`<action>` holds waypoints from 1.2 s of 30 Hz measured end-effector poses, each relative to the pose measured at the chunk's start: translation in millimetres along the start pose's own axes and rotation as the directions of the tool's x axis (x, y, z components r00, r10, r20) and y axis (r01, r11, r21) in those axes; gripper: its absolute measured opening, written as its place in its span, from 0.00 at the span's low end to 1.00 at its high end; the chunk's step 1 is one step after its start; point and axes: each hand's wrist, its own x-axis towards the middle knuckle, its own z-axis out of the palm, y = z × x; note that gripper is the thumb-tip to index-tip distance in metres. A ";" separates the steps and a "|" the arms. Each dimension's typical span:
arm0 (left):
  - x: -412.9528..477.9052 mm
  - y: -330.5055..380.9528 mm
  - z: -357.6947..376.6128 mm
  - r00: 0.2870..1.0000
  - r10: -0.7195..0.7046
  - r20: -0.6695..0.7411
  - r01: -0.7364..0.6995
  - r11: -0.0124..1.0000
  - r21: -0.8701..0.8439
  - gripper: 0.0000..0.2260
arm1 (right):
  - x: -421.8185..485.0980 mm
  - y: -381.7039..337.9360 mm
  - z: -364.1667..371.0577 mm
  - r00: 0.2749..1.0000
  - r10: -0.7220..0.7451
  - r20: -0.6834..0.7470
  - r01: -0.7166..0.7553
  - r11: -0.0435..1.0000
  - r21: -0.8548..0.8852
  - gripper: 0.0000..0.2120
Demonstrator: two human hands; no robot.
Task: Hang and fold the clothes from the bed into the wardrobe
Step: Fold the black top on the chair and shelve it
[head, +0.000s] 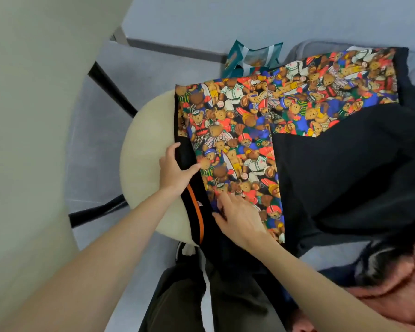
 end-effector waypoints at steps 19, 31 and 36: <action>-37.1 -9.8 1.3 0.983 -0.116 0.140 0.118 0.993 -0.011 0.14 | -111.9 16.3 45.2 0.981 0.193 0.007 -0.188 0.962 -0.201 0.15; 2.5 5.3 -2.5 0.991 -0.125 0.046 0.130 0.981 -0.142 0.38 | -45.8 -38.9 69.0 0.975 0.205 -0.088 -0.218 0.959 -0.180 0.49; 21.5 6.4 1.5 0.986 -0.156 0.062 0.161 0.982 -0.094 0.41 | -33.3 -41.8 89.2 0.969 0.235 -0.074 -0.246 0.915 -0.321 0.49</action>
